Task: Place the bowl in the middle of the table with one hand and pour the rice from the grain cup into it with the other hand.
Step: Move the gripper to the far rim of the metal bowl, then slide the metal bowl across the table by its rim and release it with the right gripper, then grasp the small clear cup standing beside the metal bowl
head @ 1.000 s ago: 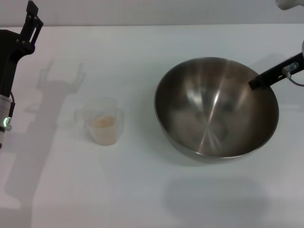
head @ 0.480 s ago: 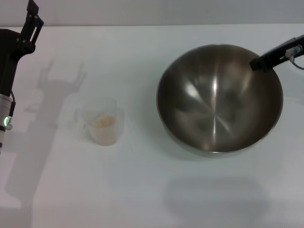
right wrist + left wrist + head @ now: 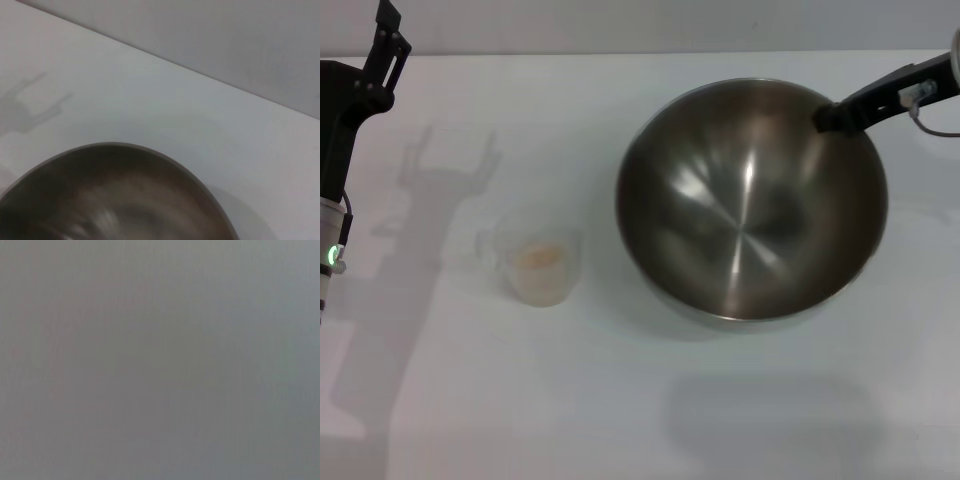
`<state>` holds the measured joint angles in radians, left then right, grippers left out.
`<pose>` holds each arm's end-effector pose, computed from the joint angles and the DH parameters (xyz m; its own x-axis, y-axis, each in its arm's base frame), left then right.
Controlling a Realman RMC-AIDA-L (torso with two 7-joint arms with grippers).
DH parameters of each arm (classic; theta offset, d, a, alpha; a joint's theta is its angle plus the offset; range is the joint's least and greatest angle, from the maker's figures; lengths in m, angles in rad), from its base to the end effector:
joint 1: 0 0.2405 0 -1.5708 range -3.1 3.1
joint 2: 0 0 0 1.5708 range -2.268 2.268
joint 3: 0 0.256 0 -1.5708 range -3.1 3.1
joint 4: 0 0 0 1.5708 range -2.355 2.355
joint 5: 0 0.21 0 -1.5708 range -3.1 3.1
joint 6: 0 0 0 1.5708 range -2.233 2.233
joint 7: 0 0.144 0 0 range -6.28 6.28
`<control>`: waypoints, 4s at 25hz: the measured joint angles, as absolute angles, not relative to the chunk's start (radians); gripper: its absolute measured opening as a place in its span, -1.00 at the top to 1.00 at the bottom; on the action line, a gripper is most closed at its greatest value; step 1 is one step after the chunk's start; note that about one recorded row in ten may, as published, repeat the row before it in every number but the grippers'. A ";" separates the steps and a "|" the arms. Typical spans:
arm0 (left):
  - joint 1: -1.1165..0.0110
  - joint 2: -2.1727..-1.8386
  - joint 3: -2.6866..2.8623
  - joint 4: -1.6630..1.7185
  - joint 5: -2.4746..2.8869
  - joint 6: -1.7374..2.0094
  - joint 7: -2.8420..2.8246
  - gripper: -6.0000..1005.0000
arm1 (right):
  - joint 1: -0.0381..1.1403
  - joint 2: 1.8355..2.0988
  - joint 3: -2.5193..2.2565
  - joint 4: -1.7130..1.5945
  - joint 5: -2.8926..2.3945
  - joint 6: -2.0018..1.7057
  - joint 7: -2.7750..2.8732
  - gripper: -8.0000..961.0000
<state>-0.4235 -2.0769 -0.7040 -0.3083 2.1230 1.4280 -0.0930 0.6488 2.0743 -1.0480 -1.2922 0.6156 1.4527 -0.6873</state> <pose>-0.2727 0.3246 -0.0045 0.5692 -0.3305 0.7528 0.7368 -0.2011 -0.6455 0.1864 0.3955 0.0514 0.7287 -0.6733 -0.1252 -0.6418 -0.6076 -0.4679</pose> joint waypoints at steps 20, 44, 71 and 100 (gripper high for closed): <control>-0.424 -2.075 -0.704 -0.307 2.128 1.428 -0.089 -0.71 | 0.672 2.075 -1.052 -1.075 0.704 1.376 -0.754 0.94; -0.414 -2.077 -0.696 -0.315 2.129 1.434 -0.097 -0.71 | 0.672 2.079 -1.054 -1.115 0.744 1.360 -0.745 0.04; -0.370 -2.077 -0.695 -0.321 2.131 1.482 -0.098 -0.71 | 0.359 2.082 -1.820 -1.293 1.338 -0.304 -1.410 -0.16; -0.219 -2.076 -0.522 -0.307 2.131 1.546 -0.088 -0.71 | 0.470 2.069 -2.078 -0.165 0.791 -1.496 0.303 -0.16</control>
<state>-0.2193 -2.0762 -0.5225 -0.3073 2.1307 1.5459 -0.0878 0.4695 2.0689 -2.0778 -0.1648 0.7909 -1.4956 0.3031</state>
